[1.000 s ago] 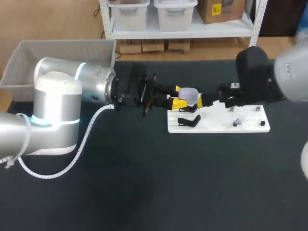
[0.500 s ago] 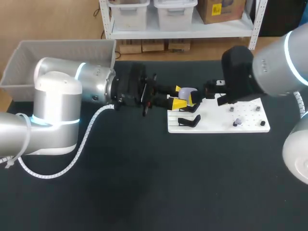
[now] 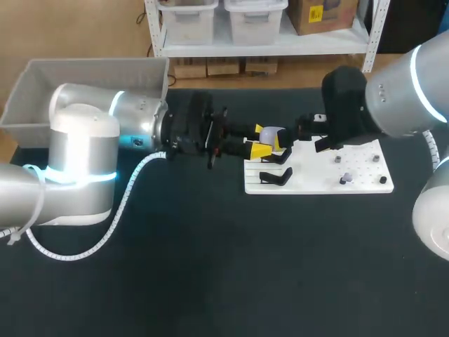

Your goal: Pick up each earbud case from the left stands, insert the matching earbuds, close the lid, and place the case in the box.

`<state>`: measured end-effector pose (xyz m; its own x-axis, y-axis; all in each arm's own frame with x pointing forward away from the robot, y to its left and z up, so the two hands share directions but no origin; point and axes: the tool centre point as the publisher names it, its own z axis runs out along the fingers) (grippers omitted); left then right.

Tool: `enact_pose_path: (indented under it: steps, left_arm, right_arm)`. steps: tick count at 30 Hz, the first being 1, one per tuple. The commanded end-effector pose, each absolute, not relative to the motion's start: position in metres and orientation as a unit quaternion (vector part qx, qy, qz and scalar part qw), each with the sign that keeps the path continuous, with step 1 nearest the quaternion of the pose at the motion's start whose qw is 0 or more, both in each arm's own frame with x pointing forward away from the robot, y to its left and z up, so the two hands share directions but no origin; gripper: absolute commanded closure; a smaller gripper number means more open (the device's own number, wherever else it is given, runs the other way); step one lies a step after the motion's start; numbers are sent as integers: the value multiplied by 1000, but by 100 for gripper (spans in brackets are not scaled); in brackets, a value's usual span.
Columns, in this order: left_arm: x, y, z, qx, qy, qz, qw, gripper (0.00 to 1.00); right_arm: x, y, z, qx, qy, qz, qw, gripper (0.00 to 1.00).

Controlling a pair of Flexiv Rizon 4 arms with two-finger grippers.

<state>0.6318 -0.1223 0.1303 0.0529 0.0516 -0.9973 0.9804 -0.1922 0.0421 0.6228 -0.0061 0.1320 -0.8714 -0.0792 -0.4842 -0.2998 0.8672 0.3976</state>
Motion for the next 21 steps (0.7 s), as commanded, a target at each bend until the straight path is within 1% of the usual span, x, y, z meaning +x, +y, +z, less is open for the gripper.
enact_pose_path:
  steps: [1,9,13,17,21]
  left_arm:
    - [629,-123,130,572,449,-520,448,100]
    - [629,-123,130,572,449,-520,448,100]
    - [629,-123,130,572,449,-520,448,100]
    - [629,-123,130,572,449,-520,448,100]
    - [628,-123,131,574,445,-519,450,100]
  right_arm:
    - [631,-8,132,-102,939,238,228,0]
    - [634,-8,143,-108,933,238,246,0]
    - [635,-10,157,-117,927,227,274,0]
    - [636,-19,177,-136,919,189,317,0]
    - [644,-39,197,-148,925,133,325,0]
